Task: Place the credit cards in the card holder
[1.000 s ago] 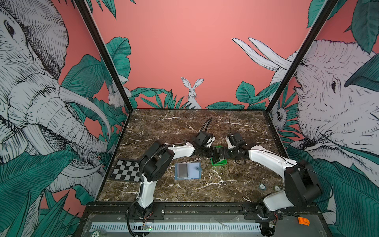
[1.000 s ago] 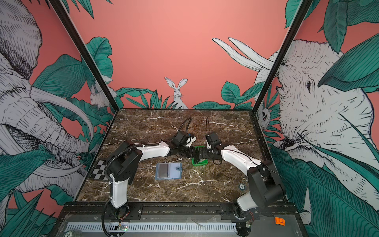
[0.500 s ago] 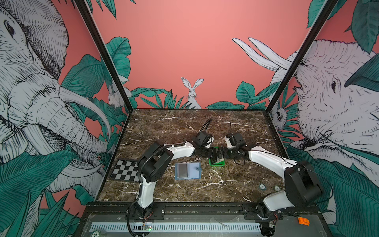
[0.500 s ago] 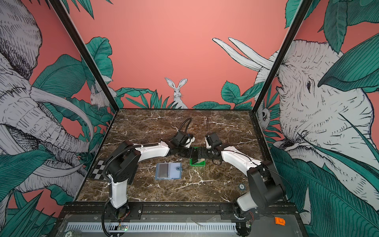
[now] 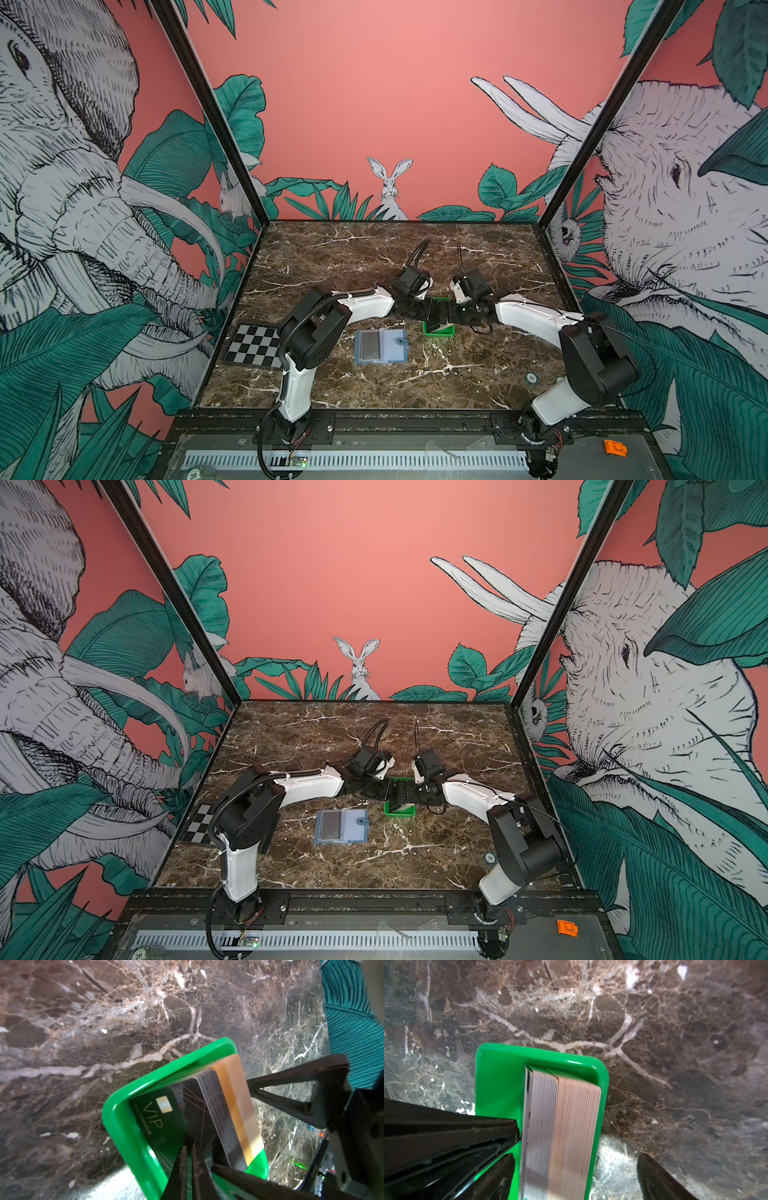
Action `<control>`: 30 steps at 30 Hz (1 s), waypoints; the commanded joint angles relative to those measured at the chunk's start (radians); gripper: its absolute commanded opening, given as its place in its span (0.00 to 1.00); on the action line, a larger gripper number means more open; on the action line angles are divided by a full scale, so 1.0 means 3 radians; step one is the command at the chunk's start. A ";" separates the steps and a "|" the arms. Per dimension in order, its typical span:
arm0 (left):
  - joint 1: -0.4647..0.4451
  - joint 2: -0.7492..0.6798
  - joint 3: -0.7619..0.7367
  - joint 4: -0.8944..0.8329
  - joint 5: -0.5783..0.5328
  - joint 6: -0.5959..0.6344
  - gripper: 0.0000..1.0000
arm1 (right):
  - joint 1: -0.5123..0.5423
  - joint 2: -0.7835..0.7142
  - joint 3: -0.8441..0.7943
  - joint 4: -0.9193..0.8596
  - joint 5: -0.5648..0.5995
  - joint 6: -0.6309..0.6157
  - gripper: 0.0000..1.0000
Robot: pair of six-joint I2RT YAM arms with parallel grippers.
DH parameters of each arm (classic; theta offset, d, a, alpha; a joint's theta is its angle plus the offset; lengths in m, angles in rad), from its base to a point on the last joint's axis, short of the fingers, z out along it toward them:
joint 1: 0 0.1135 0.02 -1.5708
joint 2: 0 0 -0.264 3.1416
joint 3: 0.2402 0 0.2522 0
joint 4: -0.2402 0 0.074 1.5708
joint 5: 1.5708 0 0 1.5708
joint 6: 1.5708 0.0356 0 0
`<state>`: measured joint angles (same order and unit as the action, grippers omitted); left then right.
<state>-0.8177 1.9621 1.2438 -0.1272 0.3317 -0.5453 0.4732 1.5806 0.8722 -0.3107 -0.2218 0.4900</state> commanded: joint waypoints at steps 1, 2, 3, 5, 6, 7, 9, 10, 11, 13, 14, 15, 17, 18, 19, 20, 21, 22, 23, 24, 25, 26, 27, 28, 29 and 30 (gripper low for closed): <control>-0.0007 -0.0049 -0.0094 -0.0094 -0.0073 0.0013 0.10 | 0.0023 0.0039 0.0077 0.0038 -0.0001 -0.0007 0.90; -0.0009 -0.0047 -0.0103 -0.0091 -0.0067 0.0008 0.10 | 0.0031 0.0039 0.0079 0.0035 0.0008 -0.0010 0.91; -0.0007 -0.0042 -0.0104 -0.0087 -0.0063 0.0009 0.10 | 0.0032 0.0039 0.0090 0.0029 0.0026 -0.0007 0.91; -0.0008 -0.0036 -0.0101 -0.0090 -0.0061 0.0013 0.10 | 0.0032 0.0039 0.0092 0.0026 0.0065 0.0012 0.90; -0.0005 -0.0036 -0.0102 -0.0087 -0.0062 0.0013 0.10 | 0.0029 0.0036 0.0079 0.0028 0.0076 0.0019 0.90; -0.0005 -0.0036 -0.0109 -0.0092 -0.0062 0.0013 0.10 | 0.0031 0.0035 0.0084 0.0031 0.0079 0.0024 0.90; -0.0007 -0.0041 -0.0115 -0.0092 -0.0059 0.0011 0.10 | 0.0031 0.0039 0.0076 0.0036 0.0083 0.0035 0.90; -0.0005 -0.0041 -0.0117 -0.0089 -0.0059 0.0012 0.10 | 0.0031 0.0039 0.0078 0.0038 0.0096 0.0042 0.90; -0.0005 -0.0035 -0.0122 -0.0088 -0.0062 0.0013 0.10 | 0.0031 0.0037 0.0076 0.0036 0.0115 0.0046 0.90; -0.0009 -0.0032 -0.0129 -0.0089 -0.0057 0.0013 0.10 | 0.0032 0.0039 0.0071 0.0034 0.0169 0.0054 0.89; -0.0005 -0.0029 -0.0130 -0.0087 -0.0057 0.0008 0.10 | 0.0032 0.0039 0.0073 0.0035 0.0191 0.0060 0.89; -0.0008 -0.0028 -0.0133 -0.0082 -0.0049 0.0008 0.10 | 0.0030 0.0038 0.0072 0.0036 0.0194 0.0067 0.89; -0.0008 -0.0030 -0.0132 -0.0072 -0.0039 0.0003 0.10 | 0.0029 0.0038 0.0073 0.0055 0.0162 0.0072 0.89; -0.0007 -0.0031 -0.0132 -0.0072 -0.0041 0.0003 0.10 | 0.0033 0.0039 0.0074 0.0065 0.0138 0.0075 0.89; -0.0005 -0.0036 -0.0132 -0.0072 -0.0041 -0.0001 0.10 | 0.0033 0.0039 0.0069 0.0086 0.0114 0.0071 0.88; -0.0006 -0.0046 -0.0132 -0.0072 -0.0046 0.0002 0.10 | 0.0031 0.0020 0.0055 0.0121 0.0099 0.0067 0.88; -0.0008 -0.0051 -0.0133 -0.0072 -0.0052 0.0000 0.10 | 0.0029 -0.0001 0.0034 0.0152 0.0086 0.0059 0.88; -0.0008 -0.0056 -0.0130 -0.0072 -0.0052 0.0002 0.10 | 0.0031 -0.0007 0.0039 0.0150 0.0080 0.0059 0.88; -0.0009 -0.0055 -0.0132 -0.0073 -0.0057 0.0003 0.10 | 0.0033 -0.0002 0.0051 0.0132 0.0064 0.0045 0.88; -0.0005 -0.0057 -0.0125 -0.0072 -0.0057 -0.0002 0.10 | 0.0035 0.0008 0.0061 0.0131 0.0033 0.0036 0.88; -0.0005 -0.0052 -0.0122 -0.0068 -0.0055 -0.0008 0.10 | 0.0034 0.0017 0.0059 0.0146 0.0000 0.0035 0.88; -0.0006 -0.0043 -0.0119 -0.0064 -0.0055 -0.0012 0.10 | 0.0033 0.0026 0.0057 0.0157 -0.0023 0.0035 0.88; -0.0007 -0.0029 -0.0112 -0.0063 -0.0049 -0.0016 0.10 | 0.0040 0.0036 0.0058 0.0169 -0.0028 0.0034 0.88; -0.0009 -0.0029 -0.0113 -0.0057 -0.0051 -0.0019 0.10 | 0.0040 0.0039 0.0058 0.0172 -0.0026 0.0034 0.88; -0.0005 -0.0023 -0.0112 -0.0052 -0.0056 -0.0031 0.11 | 0.0044 0.0039 0.0057 0.0179 -0.0023 0.0030 0.88; -0.0010 -0.0029 -0.0119 -0.0042 -0.0056 -0.0036 0.11 | 0.0046 0.0039 0.0057 0.0185 -0.0023 0.0030 0.88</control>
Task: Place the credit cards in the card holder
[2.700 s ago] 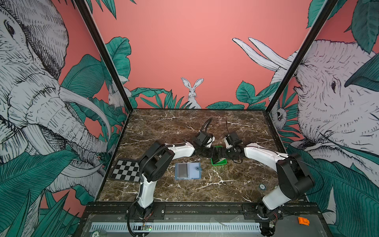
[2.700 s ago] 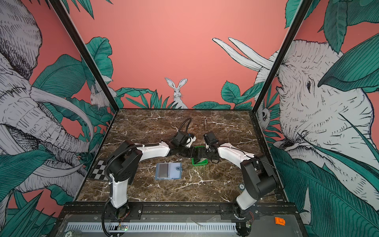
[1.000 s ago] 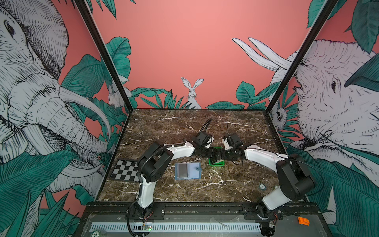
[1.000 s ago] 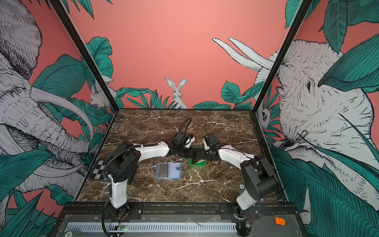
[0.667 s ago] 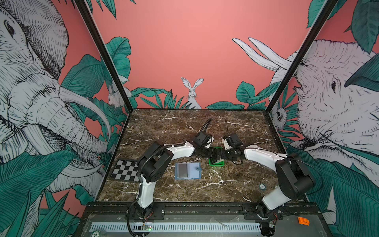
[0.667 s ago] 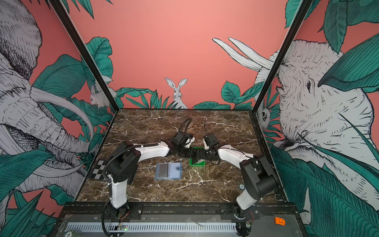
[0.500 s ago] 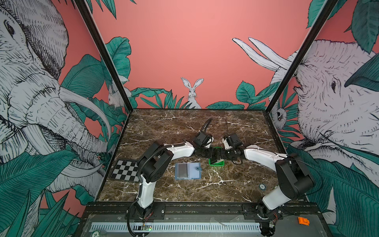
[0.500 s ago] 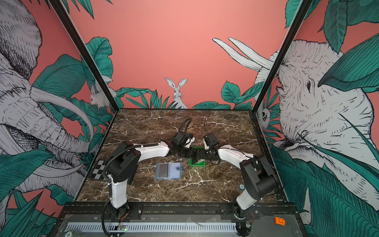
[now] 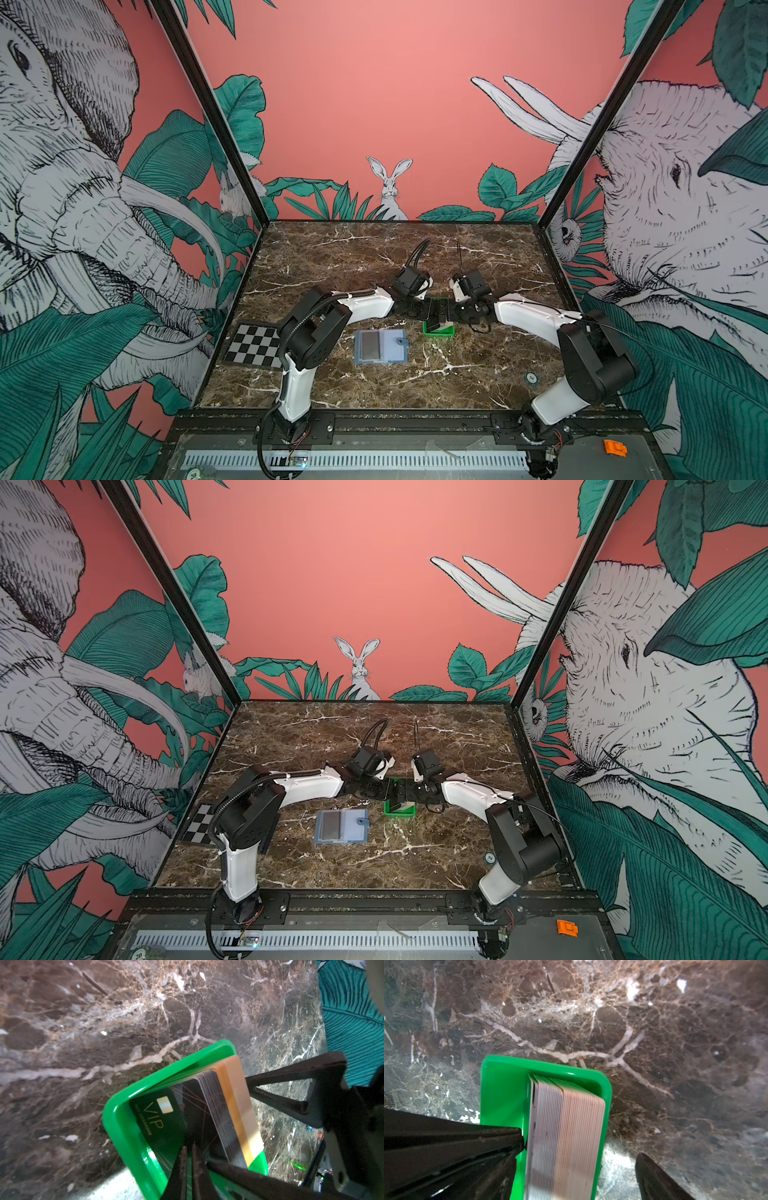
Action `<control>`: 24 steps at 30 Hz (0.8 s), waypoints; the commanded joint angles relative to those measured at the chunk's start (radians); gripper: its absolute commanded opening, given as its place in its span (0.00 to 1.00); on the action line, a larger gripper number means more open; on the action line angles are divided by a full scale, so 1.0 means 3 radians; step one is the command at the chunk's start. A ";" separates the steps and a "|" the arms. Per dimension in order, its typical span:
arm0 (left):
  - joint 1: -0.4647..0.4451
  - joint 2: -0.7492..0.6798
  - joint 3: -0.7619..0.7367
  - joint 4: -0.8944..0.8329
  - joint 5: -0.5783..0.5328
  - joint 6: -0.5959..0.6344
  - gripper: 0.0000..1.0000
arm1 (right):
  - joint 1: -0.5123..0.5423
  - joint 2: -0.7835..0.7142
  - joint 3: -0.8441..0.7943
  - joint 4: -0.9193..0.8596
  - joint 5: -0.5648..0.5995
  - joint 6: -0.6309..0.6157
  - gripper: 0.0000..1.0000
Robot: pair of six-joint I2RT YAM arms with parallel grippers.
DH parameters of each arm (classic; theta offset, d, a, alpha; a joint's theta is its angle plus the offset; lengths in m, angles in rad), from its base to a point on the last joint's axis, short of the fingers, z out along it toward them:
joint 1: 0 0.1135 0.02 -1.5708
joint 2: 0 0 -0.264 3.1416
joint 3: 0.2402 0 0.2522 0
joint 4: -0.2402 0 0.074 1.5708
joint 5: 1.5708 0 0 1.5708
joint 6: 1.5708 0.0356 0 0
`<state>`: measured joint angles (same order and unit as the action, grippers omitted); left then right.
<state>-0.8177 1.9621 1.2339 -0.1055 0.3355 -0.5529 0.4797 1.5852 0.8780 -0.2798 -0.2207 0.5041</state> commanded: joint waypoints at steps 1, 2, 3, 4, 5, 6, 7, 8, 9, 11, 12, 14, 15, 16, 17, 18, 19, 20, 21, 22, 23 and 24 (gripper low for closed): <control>-0.0005 -0.0031 -0.0094 -0.0104 -0.0074 -0.0021 0.10 | 0.0030 0.0024 0.0035 0.0092 -0.0023 -0.0021 0.88; -0.0009 -0.0033 -0.0095 -0.0098 -0.0080 -0.0026 0.11 | 0.0029 0.0103 0.0034 0.0106 -0.0023 -0.0021 0.88; -0.0007 -0.0035 -0.0097 -0.0098 -0.0080 -0.0018 0.11 | 0.0035 0.0125 0.0034 0.0109 -0.0018 -0.0024 0.88; -0.0005 -0.0035 -0.0094 -0.0102 -0.0085 -0.0012 0.11 | 0.0033 0.0142 0.0034 0.0113 -0.0011 -0.0024 0.88; -0.0006 -0.0036 -0.0086 -0.0103 -0.0084 -0.0008 0.11 | 0.0033 0.0157 0.0035 0.0118 0.0004 -0.0017 0.88; -0.0005 -0.0031 -0.0083 -0.0121 -0.0081 -0.0003 0.11 | 0.0037 0.0166 0.0036 0.0130 0.0000 -0.0015 0.88; -0.0006 -0.0024 -0.0071 -0.0129 -0.0085 0.0002 0.11 | 0.0037 0.0179 0.0037 0.0151 0.0012 -0.0011 0.88; -0.0005 -0.0021 -0.0064 -0.0130 -0.0081 0.0010 0.11 | 0.0039 0.0195 0.0034 0.0167 0.0024 -0.0013 0.88; -0.0005 -0.0011 -0.0062 -0.0129 -0.0076 0.0011 0.11 | 0.0037 0.0207 0.0039 0.0171 0.0037 -0.0013 0.88; -0.0005 -0.0001 -0.0048 -0.0139 -0.0079 0.0020 0.10 | 0.0042 0.0223 0.0049 0.0168 0.0045 -0.0019 0.88; -0.0005 -0.0001 -0.0043 -0.0144 -0.0087 0.0030 0.10 | 0.0042 0.0220 0.0040 0.0185 0.0044 -0.0023 0.88; -0.0009 0.0005 -0.0033 -0.0148 -0.0092 0.0048 0.10 | 0.0043 0.0225 0.0043 0.0194 0.0050 -0.0024 0.87; -0.0005 0.0005 -0.0022 -0.0162 -0.0086 0.0057 0.10 | 0.0042 0.0228 0.0051 0.0189 0.0058 -0.0028 0.87; -0.0007 0.0005 -0.0010 -0.0166 -0.0085 0.0067 0.11 | 0.0039 0.0228 0.0058 0.0179 0.0072 -0.0032 0.86; -0.0007 0.0000 -0.0011 -0.0160 -0.0085 0.0061 0.10 | 0.0039 0.0225 0.0059 0.0177 0.0072 -0.0026 0.86; -0.0008 0.0001 -0.0002 -0.0155 -0.0081 0.0064 0.11 | 0.0042 0.0218 0.0063 0.0173 0.0062 -0.0016 0.85; -0.0006 0.0004 0.0011 -0.0155 -0.0073 0.0068 0.10 | 0.0039 0.0204 0.0061 0.0170 0.0051 -0.0011 0.85; -0.0007 0.0013 0.0034 -0.0165 -0.0070 0.0079 0.11 | 0.0042 0.0181 0.0048 0.0179 0.0035 -0.0005 0.85; -0.0008 0.0015 0.0052 -0.0193 -0.0076 0.0101 0.10 | 0.0039 0.0162 0.0032 0.0190 0.0022 -0.0011 0.85; -0.0009 0.0015 0.0063 -0.0209 -0.0089 0.0113 0.10 | 0.0039 0.0142 0.0020 0.0195 0.0010 -0.0018 0.85; -0.0005 0.0011 0.0063 -0.0218 -0.0095 0.0127 0.10 | 0.0039 0.0126 0.0018 0.0195 -0.0010 -0.0037 0.85; -0.0005 0.0006 0.0063 -0.0238 -0.0113 0.0140 0.11 | 0.0042 0.0121 0.0014 0.0194 -0.0043 -0.0056 0.85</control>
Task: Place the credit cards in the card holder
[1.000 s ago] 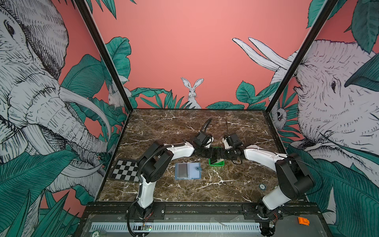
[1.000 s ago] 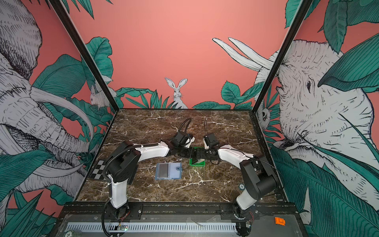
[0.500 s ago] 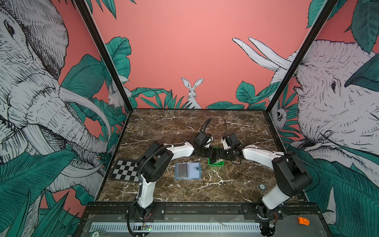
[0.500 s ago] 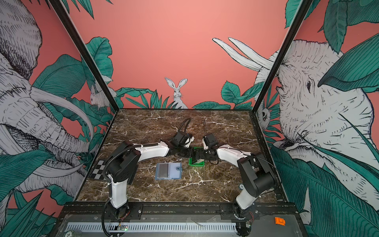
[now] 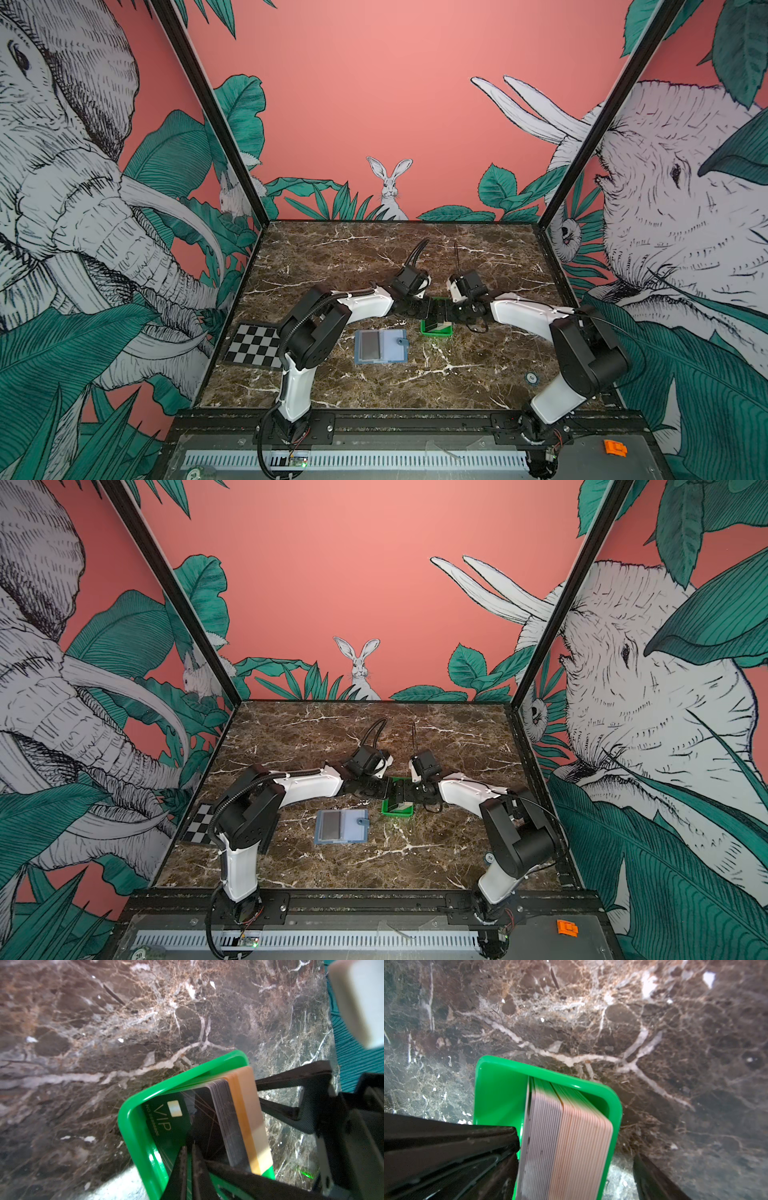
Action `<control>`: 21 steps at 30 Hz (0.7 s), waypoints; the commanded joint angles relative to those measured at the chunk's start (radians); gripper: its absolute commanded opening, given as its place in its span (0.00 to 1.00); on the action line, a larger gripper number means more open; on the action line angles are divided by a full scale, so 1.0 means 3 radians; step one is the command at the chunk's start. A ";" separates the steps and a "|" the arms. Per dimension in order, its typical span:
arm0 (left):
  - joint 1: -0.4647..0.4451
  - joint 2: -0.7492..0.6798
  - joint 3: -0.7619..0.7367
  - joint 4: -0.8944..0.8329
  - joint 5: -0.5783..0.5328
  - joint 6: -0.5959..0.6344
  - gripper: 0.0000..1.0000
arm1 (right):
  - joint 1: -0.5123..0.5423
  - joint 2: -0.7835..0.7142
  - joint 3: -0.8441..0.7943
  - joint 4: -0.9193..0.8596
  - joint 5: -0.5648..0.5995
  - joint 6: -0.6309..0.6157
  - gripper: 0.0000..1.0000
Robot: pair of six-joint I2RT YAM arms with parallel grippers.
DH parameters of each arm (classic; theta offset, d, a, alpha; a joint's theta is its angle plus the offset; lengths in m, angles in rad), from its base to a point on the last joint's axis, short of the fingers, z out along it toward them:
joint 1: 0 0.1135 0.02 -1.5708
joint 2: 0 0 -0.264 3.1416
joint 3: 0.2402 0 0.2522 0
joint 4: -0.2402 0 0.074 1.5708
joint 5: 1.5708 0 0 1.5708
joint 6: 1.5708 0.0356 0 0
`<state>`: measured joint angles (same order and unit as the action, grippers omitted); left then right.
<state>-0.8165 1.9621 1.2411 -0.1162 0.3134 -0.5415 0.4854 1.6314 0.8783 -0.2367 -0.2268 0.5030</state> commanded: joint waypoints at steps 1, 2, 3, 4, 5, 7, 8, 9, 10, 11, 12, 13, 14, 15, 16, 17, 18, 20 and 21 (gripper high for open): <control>-0.0012 0.0001 0.0037 -0.0215 -0.0046 0.0116 0.10 | 0.0022 -0.0040 0.0012 0.0054 -0.0061 -0.0060 0.84; -0.0011 -0.0005 0.0039 -0.0230 -0.0052 0.0123 0.10 | 0.0023 -0.0041 0.0012 0.0059 -0.0086 -0.0063 0.84; -0.0009 -0.0008 0.0039 -0.0248 -0.0062 0.0133 0.10 | 0.0023 -0.0037 0.0012 0.0064 -0.0095 -0.0062 0.84; -0.0010 -0.0015 0.0027 -0.0253 -0.0075 0.0138 0.10 | 0.0022 -0.0034 0.0017 0.0065 -0.0099 -0.0057 0.84; -0.0009 -0.0020 0.0023 -0.0257 -0.0086 0.0134 0.10 | 0.0020 -0.0018 0.0020 0.0063 -0.0112 -0.0059 0.84; -0.0011 -0.0060 0.0006 -0.0252 -0.0079 0.0125 0.10 | 0.0024 -0.0011 0.0030 0.0070 -0.0139 -0.0057 0.84; -0.0011 -0.0093 -0.0016 -0.0238 -0.0074 0.0119 0.10 | 0.0024 -0.0024 0.0016 0.0076 -0.0133 -0.0046 0.84; -0.0009 -0.0129 -0.0035 -0.0215 -0.0073 0.0106 0.10 | 0.0024 -0.0039 0.0000 0.0085 -0.0116 -0.0040 0.84; -0.0012 -0.0164 -0.0050 -0.0199 -0.0077 0.0107 0.10 | 0.0023 -0.0057 -0.0012 0.0098 -0.0102 -0.0032 0.84; -0.0011 -0.0198 -0.0065 -0.0191 -0.0078 0.0112 0.10 | 0.0026 -0.0074 -0.0028 0.0097 -0.0081 -0.0019 0.84; -0.0009 -0.0229 -0.0067 -0.0189 -0.0070 0.0121 0.10 | 0.0023 -0.0075 -0.0038 0.0089 -0.0048 0.0004 0.84; -0.0014 -0.0256 -0.0067 -0.0199 -0.0069 0.0127 0.10 | 0.0023 -0.0076 -0.0044 0.0059 0.0007 0.0030 0.84; -0.0009 -0.0290 -0.0067 -0.0213 -0.0077 0.0135 0.10 | 0.0023 -0.0078 -0.0049 0.0028 0.0085 0.0060 0.84; -0.0009 -0.0315 -0.0067 -0.0234 -0.0091 0.0146 0.10 | 0.0023 -0.0078 -0.0054 0.0001 0.0151 0.0086 0.84; -0.0011 -0.0331 -0.0060 -0.0263 -0.0114 0.0158 0.10 | 0.0024 -0.0079 -0.0059 -0.0022 0.0190 0.0114 0.84; -0.0009 -0.0346 -0.0054 -0.0294 -0.0128 0.0183 0.10 | 0.0023 -0.0203 -0.0069 -0.0021 0.0216 0.0132 0.84; -0.0009 -0.0349 -0.0050 -0.0323 -0.0137 0.0199 0.10 | 0.0022 -0.0219 -0.0086 -0.0013 0.0215 0.0154 0.84; -0.0010 -0.0330 -0.0033 -0.0373 -0.0135 0.0209 0.10 | 0.0023 -0.0250 -0.0090 -0.0013 0.0229 0.0189 0.83; -0.0011 -0.0308 -0.0036 -0.0382 -0.0127 0.0209 0.10 | 0.0020 -0.0262 -0.0090 -0.0027 0.0233 0.0198 0.83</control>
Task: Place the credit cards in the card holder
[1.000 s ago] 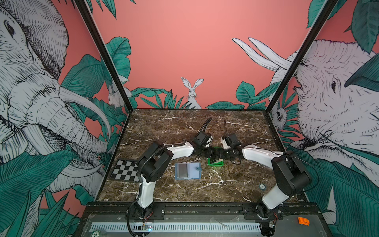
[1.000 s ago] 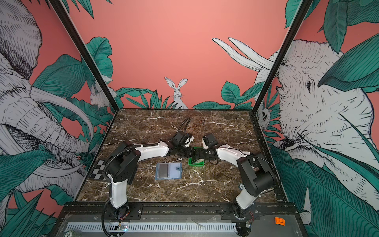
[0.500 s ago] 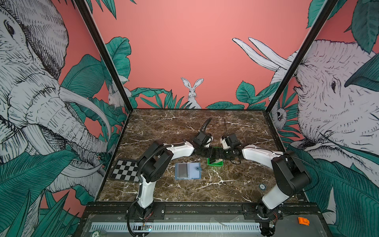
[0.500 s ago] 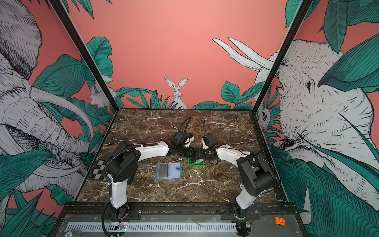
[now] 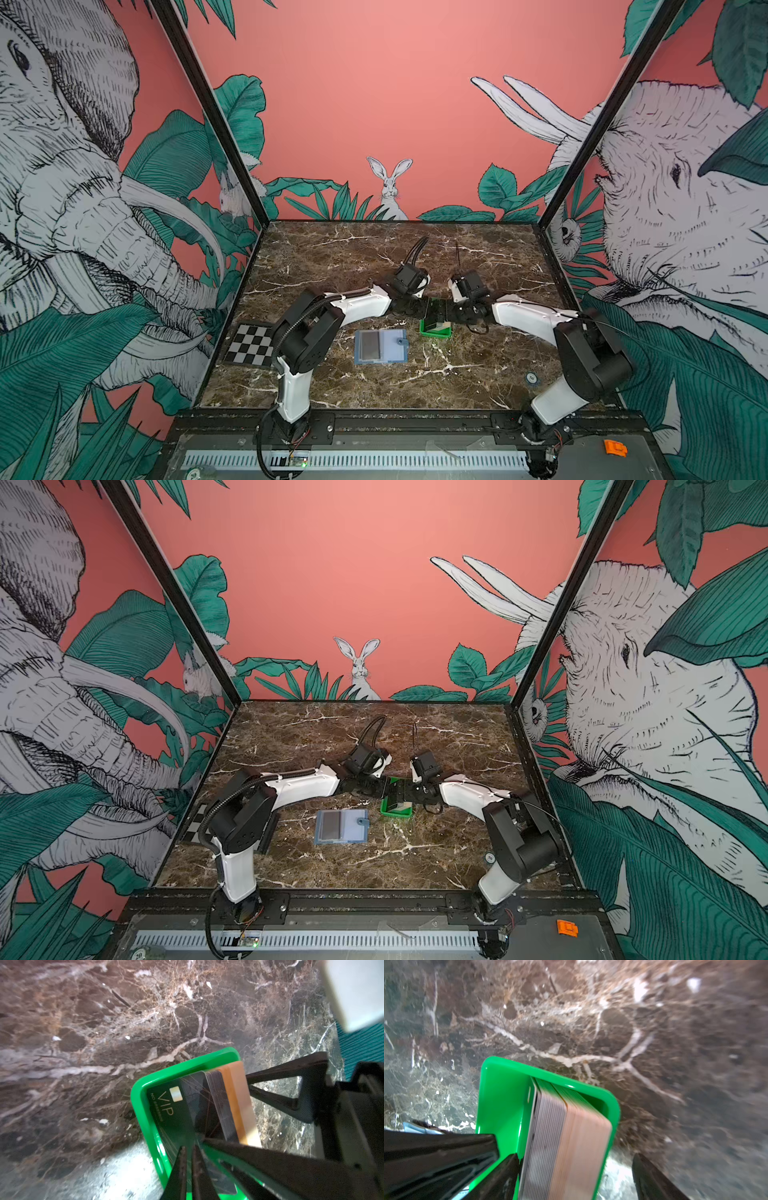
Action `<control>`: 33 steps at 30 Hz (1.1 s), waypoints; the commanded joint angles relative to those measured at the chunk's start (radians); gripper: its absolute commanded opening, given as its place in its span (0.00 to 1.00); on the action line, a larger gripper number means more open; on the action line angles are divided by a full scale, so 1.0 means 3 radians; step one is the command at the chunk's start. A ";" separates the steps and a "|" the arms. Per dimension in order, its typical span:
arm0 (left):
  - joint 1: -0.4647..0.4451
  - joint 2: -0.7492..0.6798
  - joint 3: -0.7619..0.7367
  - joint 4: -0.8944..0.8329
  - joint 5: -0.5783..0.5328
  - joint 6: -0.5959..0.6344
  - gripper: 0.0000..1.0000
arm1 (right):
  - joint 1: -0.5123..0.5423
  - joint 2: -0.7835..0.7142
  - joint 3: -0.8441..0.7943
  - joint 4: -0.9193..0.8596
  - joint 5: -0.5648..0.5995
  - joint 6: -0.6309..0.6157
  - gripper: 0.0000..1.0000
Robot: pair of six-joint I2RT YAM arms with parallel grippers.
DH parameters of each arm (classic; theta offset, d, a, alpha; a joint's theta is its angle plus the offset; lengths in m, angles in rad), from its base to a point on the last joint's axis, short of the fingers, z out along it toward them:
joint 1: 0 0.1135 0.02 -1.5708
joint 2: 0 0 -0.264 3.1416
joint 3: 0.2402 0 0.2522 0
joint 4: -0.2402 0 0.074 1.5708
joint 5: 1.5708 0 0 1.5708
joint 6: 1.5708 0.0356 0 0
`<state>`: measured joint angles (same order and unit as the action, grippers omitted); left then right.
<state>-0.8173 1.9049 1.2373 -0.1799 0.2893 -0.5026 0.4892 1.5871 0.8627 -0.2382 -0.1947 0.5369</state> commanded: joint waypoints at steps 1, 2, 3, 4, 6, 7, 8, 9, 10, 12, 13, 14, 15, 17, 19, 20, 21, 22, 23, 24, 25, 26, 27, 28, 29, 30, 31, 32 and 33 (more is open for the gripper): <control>-0.0010 -0.0094 -0.0019 -0.0170 -0.0035 0.0074 0.10 | 0.0008 -0.0130 -0.0033 -0.0037 0.0141 0.0095 0.84; -0.0006 -0.0067 -0.0018 -0.0164 -0.0017 0.0070 0.10 | 0.0008 -0.0147 -0.0037 -0.0050 0.0161 0.0097 0.84; -0.0006 -0.0041 -0.0018 -0.0155 -0.0009 0.0060 0.10 | 0.0009 -0.0158 -0.0025 -0.0076 0.0170 0.0092 0.83; -0.0010 -0.0014 -0.0024 -0.0139 0.0001 0.0050 0.10 | 0.0010 -0.0171 -0.0015 -0.0105 0.0181 0.0089 0.84; -0.0008 0.0035 -0.0028 -0.0098 0.0025 0.0026 0.10 | 0.0008 -0.0172 0.0005 -0.0165 0.0194 0.0071 0.83; -0.0007 0.0045 -0.0029 -0.0087 0.0032 0.0016 0.11 | 0.0011 -0.0176 0.0008 -0.0170 0.0193 0.0064 0.84; -0.0006 0.0057 -0.0026 -0.0078 0.0038 0.0008 0.10 | 0.0010 -0.0181 0.0004 -0.0157 0.0163 0.0056 0.84; -0.0009 0.0057 -0.0032 -0.0075 0.0041 0.0008 0.11 | 0.0007 -0.0174 0.0003 -0.0131 0.0084 0.0034 0.83; -0.0008 0.0056 -0.0029 -0.0075 0.0038 0.0006 0.10 | 0.0010 -0.0167 0.0001 -0.0103 0.0002 0.0035 0.84; -0.0009 0.0043 -0.0039 -0.0065 0.0038 0.0002 0.11 | 0.0019 -0.0145 0.0002 -0.0035 -0.0142 0.0046 0.84; -0.0006 0.0030 -0.0040 -0.0064 0.0038 -0.0005 0.11 | 0.0030 -0.0132 -0.0002 -0.0011 -0.0186 0.0050 0.84; -0.0006 0.0020 -0.0039 -0.0065 0.0038 -0.0008 0.11 | 0.0043 -0.0117 -0.0008 0.0011 -0.0205 0.0057 0.85; -0.0008 0.0013 -0.0039 -0.0060 0.0038 -0.0011 0.11 | 0.0052 -0.0106 -0.0010 0.0024 -0.0211 0.0062 0.85; -0.0006 -0.0002 -0.0034 -0.0055 0.0043 -0.0022 0.11 | 0.0075 -0.0077 -0.0017 0.0060 -0.0212 0.0075 0.85; -0.0006 -0.0019 -0.0033 -0.0055 0.0051 -0.0033 0.11 | 0.0087 -0.0034 -0.0015 0.0056 -0.0186 0.0098 0.85; -0.0010 -0.0024 -0.0031 -0.0054 0.0048 -0.0037 0.11 | 0.0091 -0.0008 0.0002 0.0027 -0.0151 0.0113 0.86; -0.0011 -0.0034 -0.0034 -0.0050 0.0048 -0.0038 0.11 | 0.0093 0.0015 0.0010 0.0011 -0.0115 0.0131 0.86; -0.0011 -0.0042 -0.0036 -0.0046 0.0048 -0.0040 0.11 | 0.0097 0.0017 0.0018 -0.0012 -0.0084 0.0148 0.86; -0.0006 -0.0047 -0.0051 -0.0040 0.0048 -0.0047 0.11 | 0.0098 0.0017 0.0021 -0.0028 -0.0042 0.0172 0.86; -0.0009 -0.0056 -0.0054 -0.0035 0.0048 -0.0044 0.11 | 0.0103 0.0017 0.0023 -0.0043 -0.0023 0.0186 0.86; -0.0007 -0.0062 -0.0059 -0.0034 0.0043 -0.0045 0.11 | 0.0103 0.0111 0.0025 -0.0053 -0.0013 0.0199 0.86; -0.0007 -0.0068 -0.0065 -0.0034 0.0043 -0.0038 0.11 | 0.0107 0.0129 0.0029 -0.0059 -0.0015 0.0206 0.85; -0.0010 -0.0070 -0.0063 -0.0034 0.0043 -0.0038 0.11 | 0.0107 0.0140 0.0022 -0.0046 -0.0016 0.0219 0.86; -0.0010 -0.0068 -0.0059 -0.0035 0.0043 -0.0038 0.11 | 0.0114 0.0152 0.0016 -0.0033 -0.0023 0.0223 0.86; -0.0011 -0.0061 -0.0060 -0.0034 0.0043 -0.0038 0.10 | 0.0113 0.0162 0.0011 -0.0029 -0.0018 0.0227 0.86; -0.0009 -0.0061 -0.0054 -0.0039 0.0043 -0.0033 0.10 | 0.0117 0.0173 0.0013 -0.0039 -0.0011 0.0226 0.86; -0.0006 -0.0053 -0.0059 -0.0036 0.0043 -0.0033 0.10 | 0.0120 0.0180 0.0018 -0.0060 0.0008 0.0227 0.85; -0.0007 -0.0050 -0.0060 -0.0035 0.0043 -0.0038 0.10 | 0.0122 0.0181 0.0023 -0.0085 0.0044 0.0232 0.86; -0.0007 -0.0044 -0.0066 -0.0030 0.0043 -0.0041 0.10 | 0.0118 0.0181 0.0028 -0.0110 0.0078 0.0237 0.86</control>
<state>-0.8177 1.9205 1.2350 -0.1890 0.2985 -0.5087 0.5194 1.6226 0.8631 -0.2436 -0.2131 0.5983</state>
